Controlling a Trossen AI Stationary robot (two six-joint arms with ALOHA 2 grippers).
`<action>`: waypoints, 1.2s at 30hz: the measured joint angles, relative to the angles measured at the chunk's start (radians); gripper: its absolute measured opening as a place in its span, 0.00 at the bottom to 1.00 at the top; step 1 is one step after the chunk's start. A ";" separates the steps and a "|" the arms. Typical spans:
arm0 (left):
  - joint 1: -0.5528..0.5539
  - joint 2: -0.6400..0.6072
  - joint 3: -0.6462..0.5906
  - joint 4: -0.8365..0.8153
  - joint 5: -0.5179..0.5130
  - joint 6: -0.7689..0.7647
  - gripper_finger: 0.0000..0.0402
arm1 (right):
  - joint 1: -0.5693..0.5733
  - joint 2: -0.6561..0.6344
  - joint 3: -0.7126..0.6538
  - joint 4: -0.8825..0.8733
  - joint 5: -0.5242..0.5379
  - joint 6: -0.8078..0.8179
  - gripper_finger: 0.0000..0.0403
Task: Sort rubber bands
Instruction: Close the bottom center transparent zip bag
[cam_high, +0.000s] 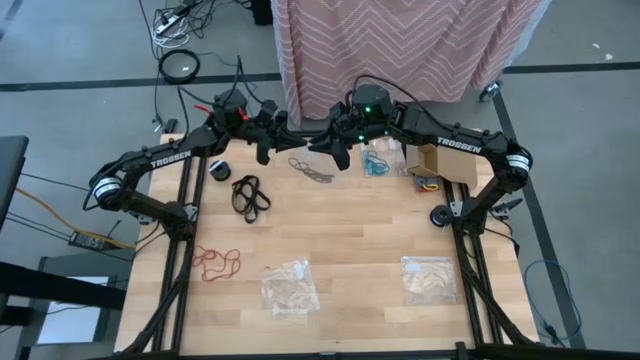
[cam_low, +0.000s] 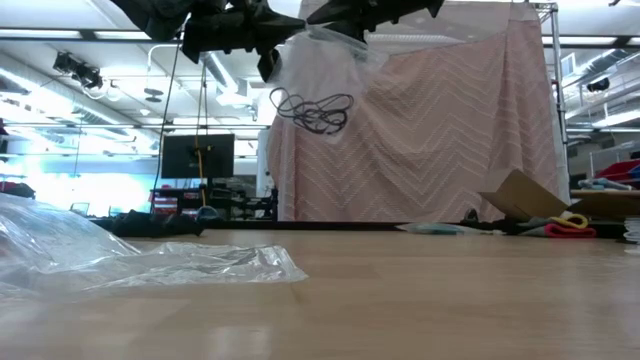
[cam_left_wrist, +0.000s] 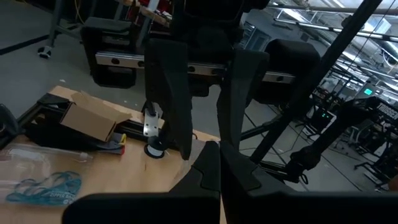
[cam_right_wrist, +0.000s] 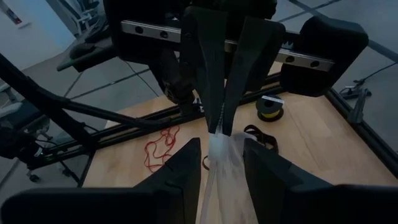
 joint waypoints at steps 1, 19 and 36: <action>0.000 0.000 0.000 0.000 0.000 0.000 0.00 | 0.000 0.000 0.000 0.000 0.000 0.000 0.28; -0.027 0.000 0.000 -0.001 -0.018 -0.002 0.00 | 0.003 0.000 0.000 -0.009 0.014 -0.005 0.24; -0.027 0.001 -0.001 -0.002 -0.026 -0.001 0.00 | 0.003 0.000 0.000 -0.025 0.028 -0.022 0.02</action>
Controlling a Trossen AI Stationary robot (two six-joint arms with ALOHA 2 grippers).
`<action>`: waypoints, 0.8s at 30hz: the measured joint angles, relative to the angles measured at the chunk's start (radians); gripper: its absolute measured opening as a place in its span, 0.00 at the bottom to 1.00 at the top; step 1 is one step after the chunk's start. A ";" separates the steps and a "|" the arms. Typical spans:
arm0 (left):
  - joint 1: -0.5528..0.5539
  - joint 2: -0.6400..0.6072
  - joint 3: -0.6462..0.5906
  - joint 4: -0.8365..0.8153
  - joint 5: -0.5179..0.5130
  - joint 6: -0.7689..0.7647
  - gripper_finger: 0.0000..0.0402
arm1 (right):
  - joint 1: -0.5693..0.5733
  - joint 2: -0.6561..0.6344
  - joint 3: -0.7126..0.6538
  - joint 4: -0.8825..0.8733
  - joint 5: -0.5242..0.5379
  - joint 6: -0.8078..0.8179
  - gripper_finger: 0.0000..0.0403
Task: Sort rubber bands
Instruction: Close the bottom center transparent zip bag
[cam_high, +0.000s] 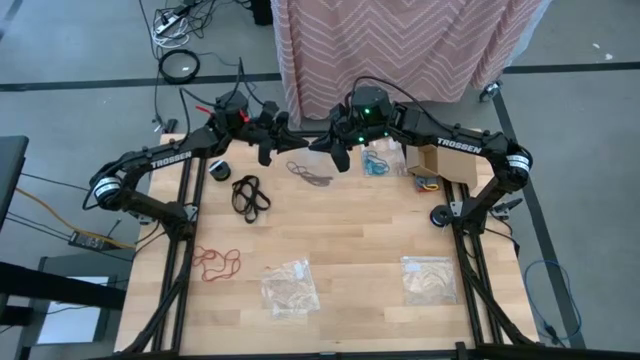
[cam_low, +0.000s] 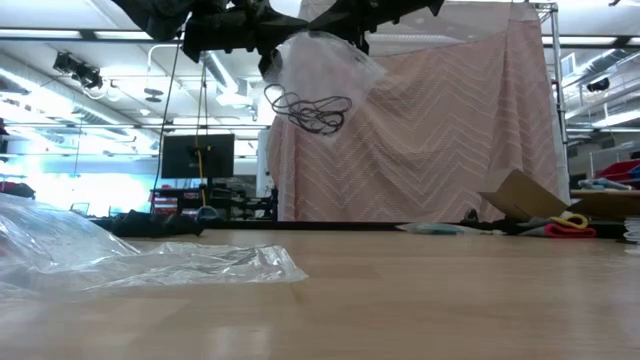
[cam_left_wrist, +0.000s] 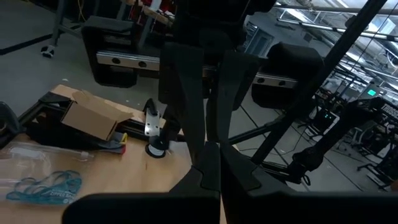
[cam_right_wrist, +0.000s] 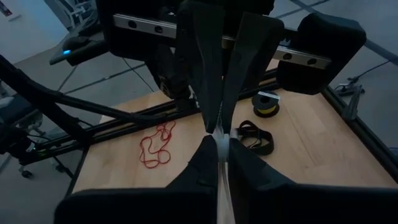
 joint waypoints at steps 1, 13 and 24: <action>0.001 0.000 0.000 -0.001 0.000 0.001 0.00 | 0.000 0.000 0.000 -0.001 0.000 0.000 0.01; 0.077 0.000 0.002 -0.002 0.063 -0.007 0.00 | -0.002 0.001 0.002 -0.014 0.015 0.001 0.00; 0.113 -0.003 0.084 -0.126 0.092 0.055 0.00 | -0.007 -0.002 0.003 -0.019 0.004 0.003 0.01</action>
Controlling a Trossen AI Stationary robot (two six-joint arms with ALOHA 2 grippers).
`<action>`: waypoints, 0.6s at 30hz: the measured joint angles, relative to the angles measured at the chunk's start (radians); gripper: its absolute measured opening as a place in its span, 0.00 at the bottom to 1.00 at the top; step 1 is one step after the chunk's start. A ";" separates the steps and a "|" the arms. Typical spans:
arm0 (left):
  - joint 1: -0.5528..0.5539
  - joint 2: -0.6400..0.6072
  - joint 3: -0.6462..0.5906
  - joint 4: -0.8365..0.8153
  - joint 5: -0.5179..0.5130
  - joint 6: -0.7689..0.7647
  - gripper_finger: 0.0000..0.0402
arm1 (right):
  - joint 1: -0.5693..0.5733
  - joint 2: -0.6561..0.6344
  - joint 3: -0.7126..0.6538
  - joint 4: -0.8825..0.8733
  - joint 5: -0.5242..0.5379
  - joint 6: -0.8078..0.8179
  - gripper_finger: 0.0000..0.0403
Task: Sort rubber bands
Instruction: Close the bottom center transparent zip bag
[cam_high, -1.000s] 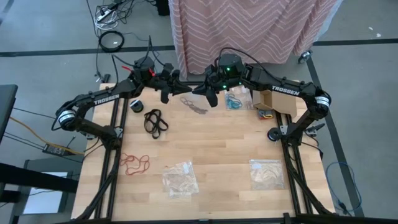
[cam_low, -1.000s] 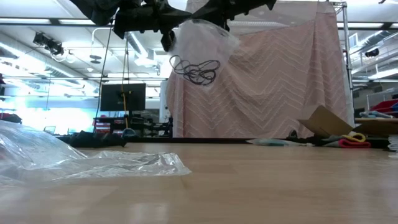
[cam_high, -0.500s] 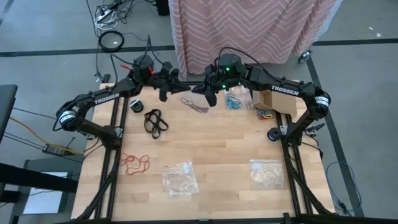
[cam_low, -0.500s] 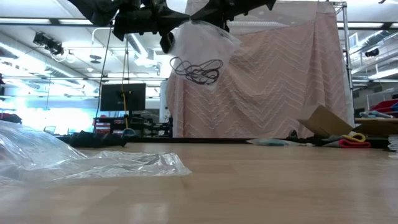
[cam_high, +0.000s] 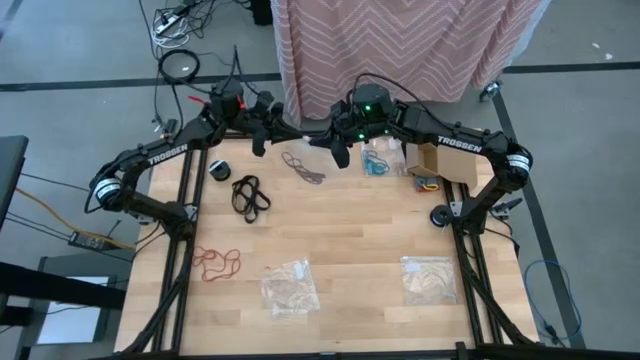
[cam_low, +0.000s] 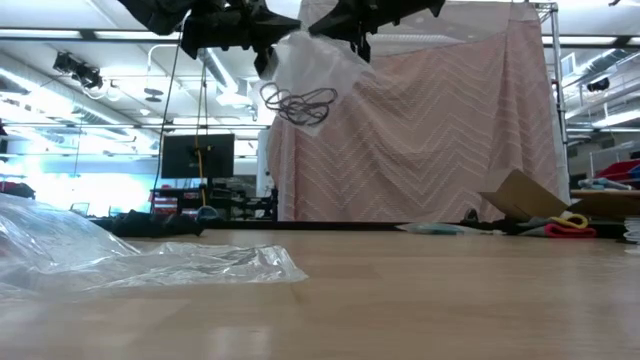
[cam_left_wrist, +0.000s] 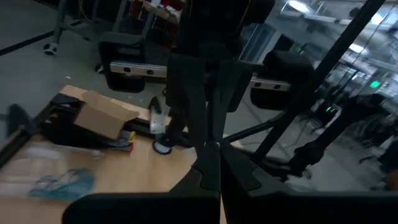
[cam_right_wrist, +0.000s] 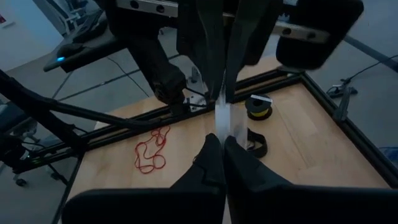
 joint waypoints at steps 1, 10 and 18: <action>0.005 0.000 0.011 -0.037 0.000 0.022 0.00 | 0.000 0.000 0.000 -0.005 0.000 0.000 0.01; 0.018 -0.004 0.066 -0.165 0.012 0.122 0.00 | -0.001 0.000 -0.003 0.024 -0.019 -0.035 0.00; -0.012 -0.006 0.068 -0.175 0.000 0.128 0.00 | -0.005 0.002 -0.005 0.051 -0.033 -0.037 0.22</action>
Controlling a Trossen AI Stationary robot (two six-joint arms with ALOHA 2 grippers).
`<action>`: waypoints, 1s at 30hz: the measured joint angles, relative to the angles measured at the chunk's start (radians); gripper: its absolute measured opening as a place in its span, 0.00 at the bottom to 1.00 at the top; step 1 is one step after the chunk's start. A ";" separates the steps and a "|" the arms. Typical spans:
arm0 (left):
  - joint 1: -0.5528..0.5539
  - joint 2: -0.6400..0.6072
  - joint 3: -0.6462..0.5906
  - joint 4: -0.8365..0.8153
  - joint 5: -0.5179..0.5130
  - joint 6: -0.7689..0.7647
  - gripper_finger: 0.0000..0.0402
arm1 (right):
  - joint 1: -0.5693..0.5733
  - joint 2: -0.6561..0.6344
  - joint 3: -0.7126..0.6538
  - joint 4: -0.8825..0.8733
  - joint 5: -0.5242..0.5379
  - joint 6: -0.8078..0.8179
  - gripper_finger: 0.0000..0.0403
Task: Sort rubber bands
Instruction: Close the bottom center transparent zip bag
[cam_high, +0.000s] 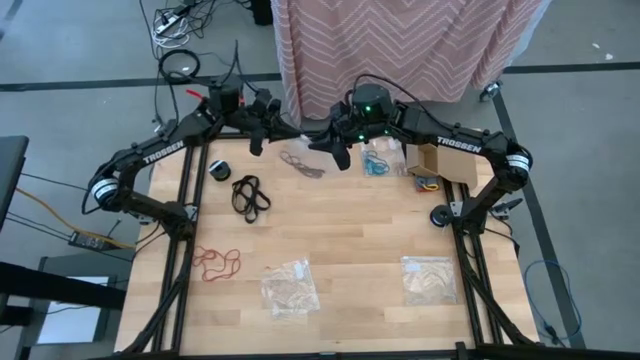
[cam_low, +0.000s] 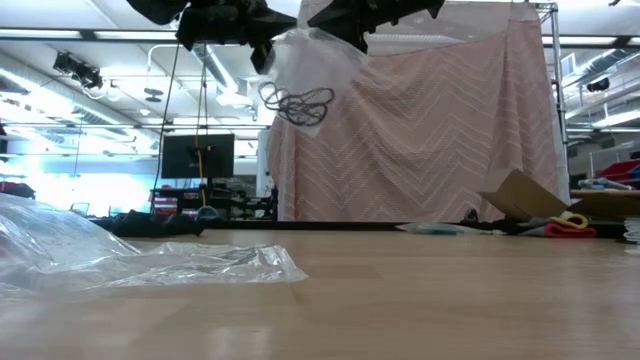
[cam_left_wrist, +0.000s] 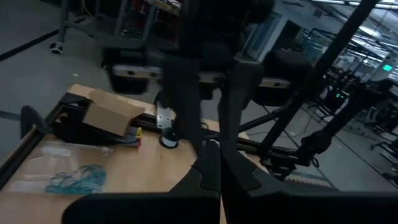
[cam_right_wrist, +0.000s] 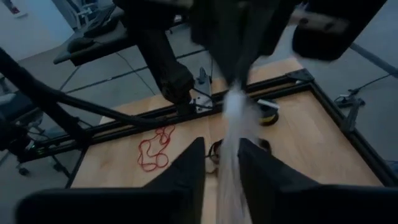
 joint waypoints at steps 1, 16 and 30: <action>-0.009 0.002 0.000 0.000 -0.003 0.002 0.00 | 0.000 0.000 0.000 0.008 0.013 0.001 0.25; -0.073 0.043 0.000 0.052 -0.057 -0.005 0.00 | -0.002 0.000 0.000 -0.020 0.006 0.027 0.18; -0.082 0.043 -0.002 0.039 -0.045 -0.024 0.00 | -0.003 0.001 0.002 -0.006 -0.005 0.034 0.22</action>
